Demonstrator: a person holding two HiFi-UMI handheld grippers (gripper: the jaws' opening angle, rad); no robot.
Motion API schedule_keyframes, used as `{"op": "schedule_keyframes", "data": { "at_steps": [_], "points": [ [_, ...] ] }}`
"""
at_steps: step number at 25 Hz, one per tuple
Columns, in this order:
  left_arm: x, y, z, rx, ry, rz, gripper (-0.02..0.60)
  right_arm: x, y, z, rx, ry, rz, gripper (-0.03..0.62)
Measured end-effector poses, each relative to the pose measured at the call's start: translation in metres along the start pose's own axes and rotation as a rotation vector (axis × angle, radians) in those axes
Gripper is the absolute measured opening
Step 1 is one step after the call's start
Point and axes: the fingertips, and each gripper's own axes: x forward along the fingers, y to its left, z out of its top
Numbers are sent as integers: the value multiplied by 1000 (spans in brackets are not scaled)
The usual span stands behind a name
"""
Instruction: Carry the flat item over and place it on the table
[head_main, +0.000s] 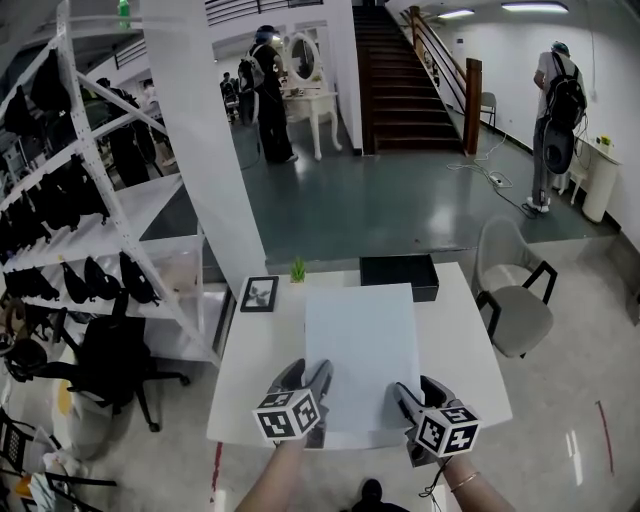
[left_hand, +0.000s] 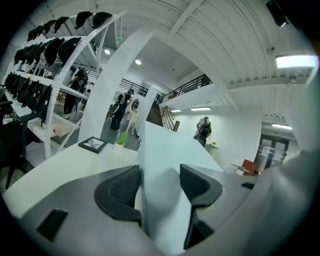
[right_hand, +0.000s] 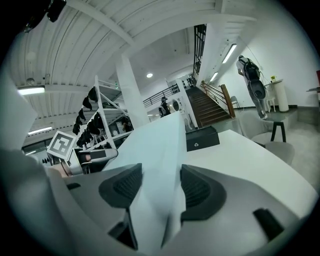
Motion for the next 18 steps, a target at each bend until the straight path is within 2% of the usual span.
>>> {"op": "schedule_keyframes", "data": {
  "at_steps": [8,18],
  "points": [
    [19,20,-20,-44,69,39,250,20,-8,-12,10,50,-4,242],
    [43,31,-36,-59,150,37,247,38,-24,-31,57,111,-22,241]
  ]
}}
